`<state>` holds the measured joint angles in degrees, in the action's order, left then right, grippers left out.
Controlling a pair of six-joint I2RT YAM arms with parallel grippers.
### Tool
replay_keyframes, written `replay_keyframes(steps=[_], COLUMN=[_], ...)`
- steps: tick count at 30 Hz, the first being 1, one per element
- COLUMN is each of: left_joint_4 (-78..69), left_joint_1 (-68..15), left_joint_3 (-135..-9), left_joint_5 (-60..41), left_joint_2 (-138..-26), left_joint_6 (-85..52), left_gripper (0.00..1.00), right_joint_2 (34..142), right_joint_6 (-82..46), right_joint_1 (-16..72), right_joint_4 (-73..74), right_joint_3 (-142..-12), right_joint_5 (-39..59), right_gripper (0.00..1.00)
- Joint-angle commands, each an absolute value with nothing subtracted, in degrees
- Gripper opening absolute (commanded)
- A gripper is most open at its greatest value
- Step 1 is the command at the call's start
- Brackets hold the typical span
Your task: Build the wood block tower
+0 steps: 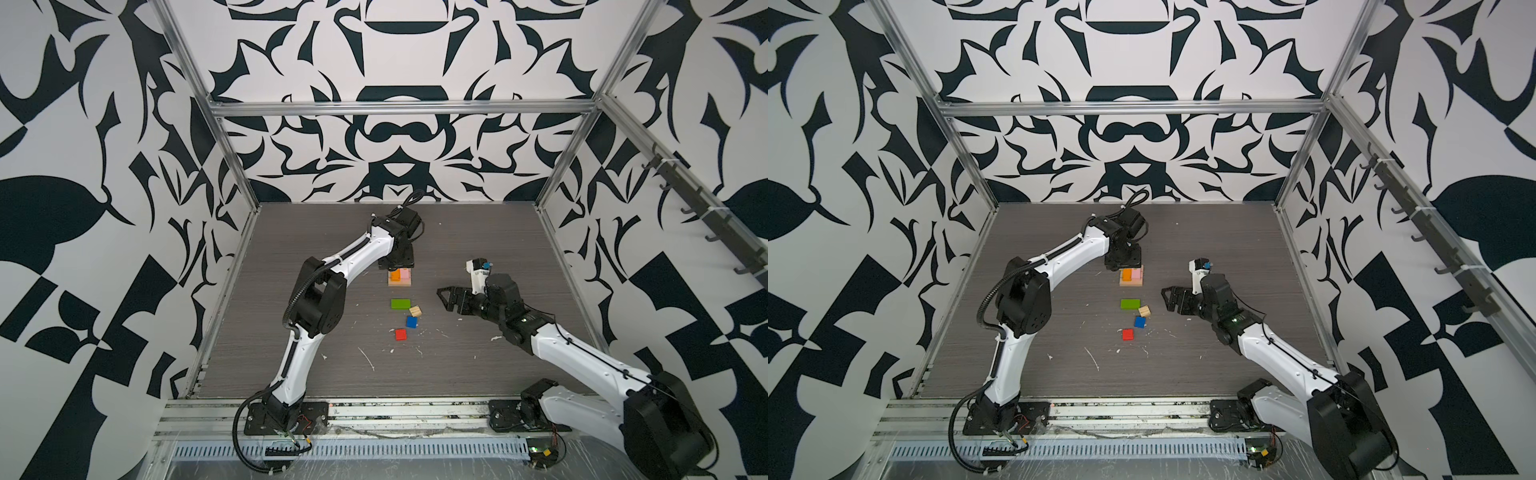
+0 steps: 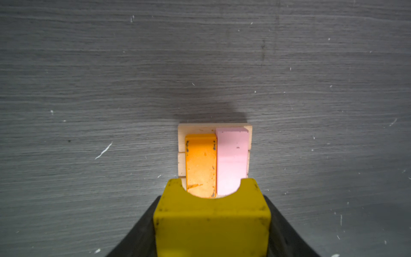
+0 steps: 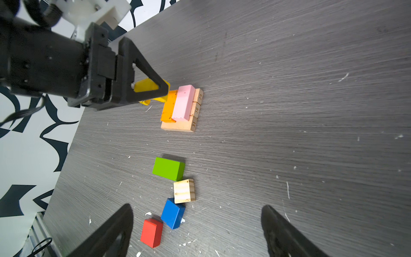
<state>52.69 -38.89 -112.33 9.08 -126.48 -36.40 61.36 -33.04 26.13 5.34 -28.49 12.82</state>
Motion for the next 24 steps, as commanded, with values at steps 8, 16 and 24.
replay_keyframes(steps=[8,16,24], left_joint_4=[56.1,55.63,54.52], left_joint_1=[-38.76,-38.76,-38.76], left_joint_3=[-114.85,-115.21,-115.47], left_joint_5=[9.89,9.71,8.58], left_joint_2=[-129.55,-129.97,-130.61], left_joint_6=[-38.1,-38.13,-38.39], left_gripper=[0.47,0.47,0.47], right_joint_2=[59.24,59.5,59.5], right_joint_6=[-31.99,-31.99,-31.82], right_joint_1=[26.44,26.45,26.45], right_joint_4=[4.58,4.85,4.82], right_joint_3=[-27.55,-27.6,-27.71], right_joint_5=[12.15,12.43,12.39], right_gripper=[0.93,0.93,0.93])
